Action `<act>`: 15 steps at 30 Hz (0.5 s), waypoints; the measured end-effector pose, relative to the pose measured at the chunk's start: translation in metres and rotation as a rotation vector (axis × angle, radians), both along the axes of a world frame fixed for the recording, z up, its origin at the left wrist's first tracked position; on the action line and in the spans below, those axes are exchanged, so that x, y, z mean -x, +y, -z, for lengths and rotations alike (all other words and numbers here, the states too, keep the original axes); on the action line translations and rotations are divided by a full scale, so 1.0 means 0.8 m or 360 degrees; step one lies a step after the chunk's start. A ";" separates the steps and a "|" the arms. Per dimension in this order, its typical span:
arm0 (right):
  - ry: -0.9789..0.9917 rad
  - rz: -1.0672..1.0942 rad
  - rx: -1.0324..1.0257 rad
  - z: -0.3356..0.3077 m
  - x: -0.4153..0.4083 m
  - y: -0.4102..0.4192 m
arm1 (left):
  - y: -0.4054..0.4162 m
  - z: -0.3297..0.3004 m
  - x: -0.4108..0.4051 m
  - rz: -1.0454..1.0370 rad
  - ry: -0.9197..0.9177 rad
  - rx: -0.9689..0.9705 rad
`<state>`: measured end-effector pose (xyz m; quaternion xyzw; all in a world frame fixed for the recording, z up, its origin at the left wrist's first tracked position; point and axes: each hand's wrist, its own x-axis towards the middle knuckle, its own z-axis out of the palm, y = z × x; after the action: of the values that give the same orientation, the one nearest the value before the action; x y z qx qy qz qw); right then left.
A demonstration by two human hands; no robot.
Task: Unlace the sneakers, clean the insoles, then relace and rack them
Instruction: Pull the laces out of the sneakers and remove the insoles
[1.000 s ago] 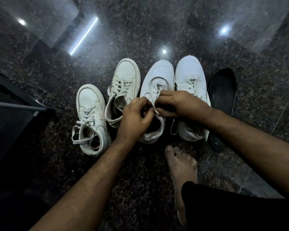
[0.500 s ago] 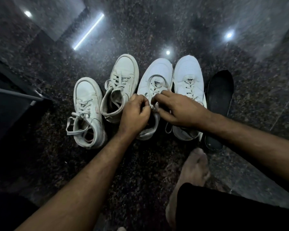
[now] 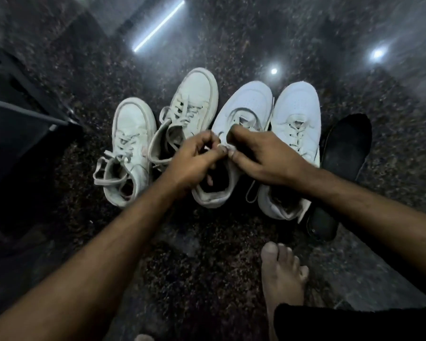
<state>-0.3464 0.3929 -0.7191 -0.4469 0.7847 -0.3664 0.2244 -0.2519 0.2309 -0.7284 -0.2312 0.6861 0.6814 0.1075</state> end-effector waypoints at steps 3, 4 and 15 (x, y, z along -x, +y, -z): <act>-0.0012 0.0026 0.0003 0.001 0.000 0.000 | 0.001 -0.010 0.005 0.0049 0.0050 0.0340; -0.0005 0.0037 0.0020 -0.001 -0.003 -0.004 | 0.001 -0.015 0.002 0.0026 0.0093 0.0486; -0.1568 0.0939 0.0529 -0.011 -0.013 0.002 | 0.047 -0.006 -0.030 -0.0858 0.0146 0.0901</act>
<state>-0.3360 0.3946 -0.7102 -0.0166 0.6115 -0.6951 0.3777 -0.2283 0.2685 -0.7240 -0.3930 0.7656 0.4787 -0.1739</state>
